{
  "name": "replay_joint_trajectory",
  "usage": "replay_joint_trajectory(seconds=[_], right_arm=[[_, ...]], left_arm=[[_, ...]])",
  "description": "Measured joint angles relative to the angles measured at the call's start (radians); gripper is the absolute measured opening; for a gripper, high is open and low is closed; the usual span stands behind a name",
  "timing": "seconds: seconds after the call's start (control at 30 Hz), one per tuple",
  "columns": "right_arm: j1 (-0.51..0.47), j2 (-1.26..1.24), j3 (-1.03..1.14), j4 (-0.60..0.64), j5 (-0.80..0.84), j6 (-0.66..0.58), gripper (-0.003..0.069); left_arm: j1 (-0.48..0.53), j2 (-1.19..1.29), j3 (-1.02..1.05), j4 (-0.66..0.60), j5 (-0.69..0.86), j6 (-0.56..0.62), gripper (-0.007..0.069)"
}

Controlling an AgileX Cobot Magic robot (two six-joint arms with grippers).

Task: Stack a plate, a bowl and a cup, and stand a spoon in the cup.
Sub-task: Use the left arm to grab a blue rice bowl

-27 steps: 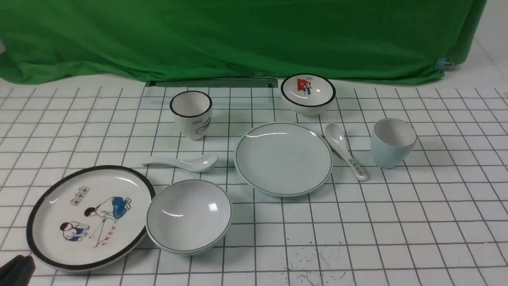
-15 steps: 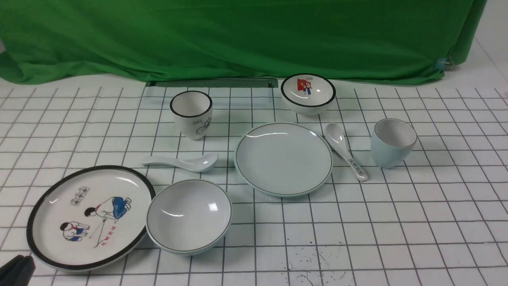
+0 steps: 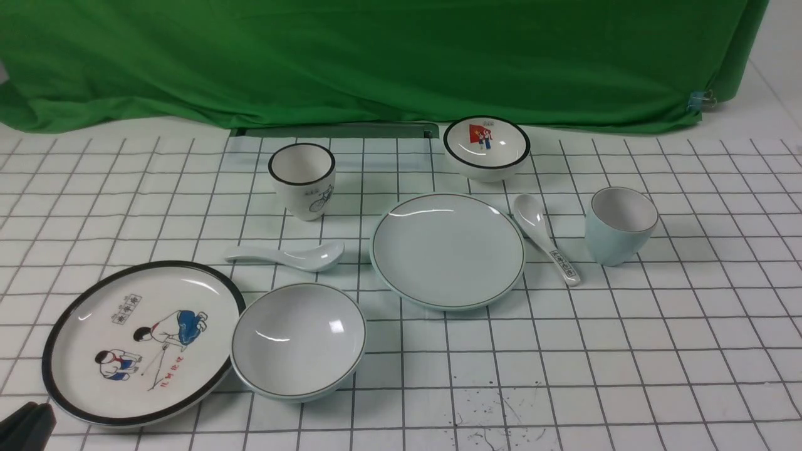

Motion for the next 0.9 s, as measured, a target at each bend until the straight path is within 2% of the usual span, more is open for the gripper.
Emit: replay_joint_trajectory(seconds=[0.73, 0.87, 0.9], right_arm=[[0.000, 0.000, 0.000, 0.000, -0.037, -0.001, 0.0239], [0.000, 0.000, 0.001, 0.000, -0.233, -0.002, 0.0240], [0.000, 0.000, 0.001, 0.000, -0.326, 0.001, 0.0240]], left_arm=[[0.000, 0.000, 0.000, 0.030, -0.022, 0.000, -0.0029], [0.000, 0.000, 0.000, 0.046, -0.216, 0.000, -0.0029], [0.000, 0.000, 0.000, 0.053, -0.339, 0.000, -0.0029]])
